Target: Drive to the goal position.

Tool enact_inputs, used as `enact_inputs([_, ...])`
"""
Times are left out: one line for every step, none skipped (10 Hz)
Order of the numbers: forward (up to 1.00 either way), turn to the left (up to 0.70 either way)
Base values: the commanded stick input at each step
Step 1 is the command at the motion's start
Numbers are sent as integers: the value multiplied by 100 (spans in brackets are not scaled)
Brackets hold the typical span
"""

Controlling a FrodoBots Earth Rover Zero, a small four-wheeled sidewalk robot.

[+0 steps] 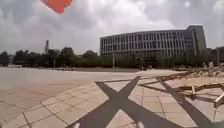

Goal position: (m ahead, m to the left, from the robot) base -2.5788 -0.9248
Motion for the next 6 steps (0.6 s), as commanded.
enact_inputs([45, 0])
enact_inputs([45, 0])
enact_inputs([45, 0])
enact_inputs([45, 0])
enact_inputs([45, 0])
enact_inputs([45, 0])
